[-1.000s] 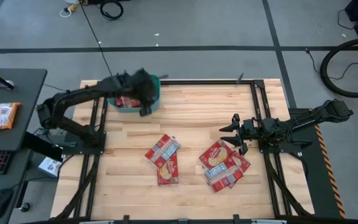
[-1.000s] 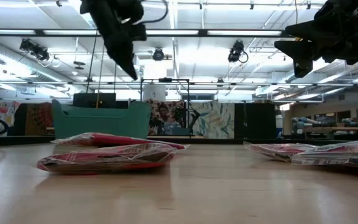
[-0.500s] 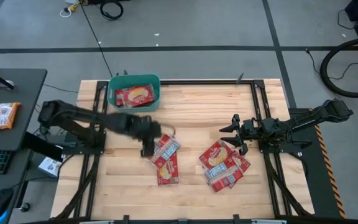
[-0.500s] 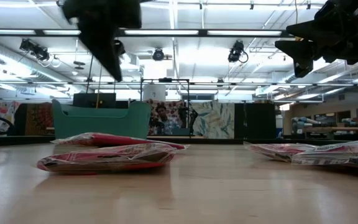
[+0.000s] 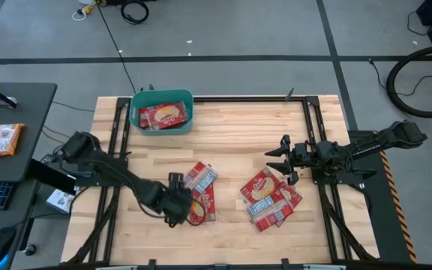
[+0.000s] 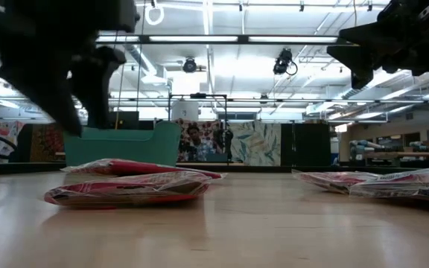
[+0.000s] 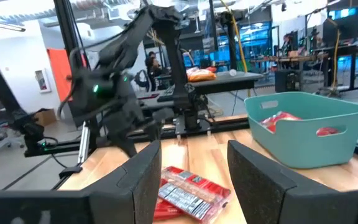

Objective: Sort popcorn bags into baskets
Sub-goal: Put the popcorn sachet into the bin

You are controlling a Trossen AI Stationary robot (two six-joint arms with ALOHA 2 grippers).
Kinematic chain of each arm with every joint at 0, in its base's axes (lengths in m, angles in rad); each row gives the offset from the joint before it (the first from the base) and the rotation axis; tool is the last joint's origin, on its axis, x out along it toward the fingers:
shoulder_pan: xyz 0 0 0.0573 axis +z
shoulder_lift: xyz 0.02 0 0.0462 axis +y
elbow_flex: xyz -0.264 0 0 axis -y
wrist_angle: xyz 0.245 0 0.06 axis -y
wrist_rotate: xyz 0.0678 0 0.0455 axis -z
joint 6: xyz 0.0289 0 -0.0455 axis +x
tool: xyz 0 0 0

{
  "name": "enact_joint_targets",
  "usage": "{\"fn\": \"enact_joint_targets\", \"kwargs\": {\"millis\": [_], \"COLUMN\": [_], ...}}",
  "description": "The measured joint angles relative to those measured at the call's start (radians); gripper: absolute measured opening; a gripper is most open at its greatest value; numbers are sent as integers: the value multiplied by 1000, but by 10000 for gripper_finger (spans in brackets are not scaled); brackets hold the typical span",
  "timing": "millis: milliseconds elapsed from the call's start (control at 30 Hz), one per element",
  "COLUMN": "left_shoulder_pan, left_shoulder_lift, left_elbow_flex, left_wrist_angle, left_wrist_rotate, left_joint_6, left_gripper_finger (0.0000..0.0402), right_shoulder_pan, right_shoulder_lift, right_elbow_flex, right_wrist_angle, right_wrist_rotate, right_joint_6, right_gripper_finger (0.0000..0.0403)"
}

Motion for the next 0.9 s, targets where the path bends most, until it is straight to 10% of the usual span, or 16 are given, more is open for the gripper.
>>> {"fn": "enact_joint_targets", "kwargs": {"millis": [500, 900], "left_shoulder_pan": [-49, -2], "left_shoulder_lift": [176, 175], "left_elbow_flex": [1, 1], "left_wrist_angle": [4, 0], "left_wrist_rotate": [-233, -186], "left_joint_6": [219, 88], "left_gripper_finger": [256, 39], "right_shoulder_pan": [-23, -22], "right_shoulder_lift": [0, 0], "right_elbow_flex": [0, 0], "right_wrist_angle": [3, -6], "right_wrist_rotate": [-1, -2], "right_joint_6": [-8, 8], "right_gripper_finger": [189, 189]}}
